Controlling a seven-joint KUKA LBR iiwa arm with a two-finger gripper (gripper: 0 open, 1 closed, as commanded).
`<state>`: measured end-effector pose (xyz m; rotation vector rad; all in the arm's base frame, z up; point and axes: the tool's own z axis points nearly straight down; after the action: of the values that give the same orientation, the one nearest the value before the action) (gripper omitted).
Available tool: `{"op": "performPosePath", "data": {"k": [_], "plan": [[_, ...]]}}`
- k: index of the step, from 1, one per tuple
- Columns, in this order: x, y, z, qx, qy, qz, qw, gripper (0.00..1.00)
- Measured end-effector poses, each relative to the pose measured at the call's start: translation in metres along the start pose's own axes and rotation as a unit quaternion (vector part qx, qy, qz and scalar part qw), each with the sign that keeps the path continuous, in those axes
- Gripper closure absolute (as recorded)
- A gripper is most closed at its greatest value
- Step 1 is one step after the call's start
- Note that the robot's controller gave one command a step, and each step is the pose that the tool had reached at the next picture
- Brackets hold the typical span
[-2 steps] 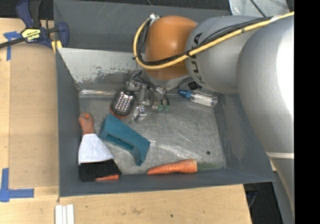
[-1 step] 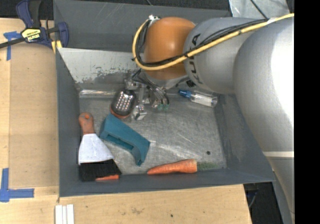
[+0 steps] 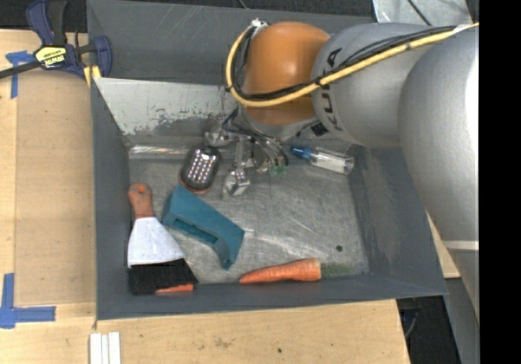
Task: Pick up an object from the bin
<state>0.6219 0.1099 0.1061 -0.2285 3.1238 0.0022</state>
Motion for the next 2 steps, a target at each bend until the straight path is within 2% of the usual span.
{"op": "performPosePath", "data": {"k": [1, 2], "plan": [[-0.0054, 0.0104, -0.0017, 0.000, 0.0016, -0.051, 0.9987, 0.00], [-0.0040, 0.0128, 0.0008, 0.000, 0.0013, -0.023, 0.9997, 0.00]]}}
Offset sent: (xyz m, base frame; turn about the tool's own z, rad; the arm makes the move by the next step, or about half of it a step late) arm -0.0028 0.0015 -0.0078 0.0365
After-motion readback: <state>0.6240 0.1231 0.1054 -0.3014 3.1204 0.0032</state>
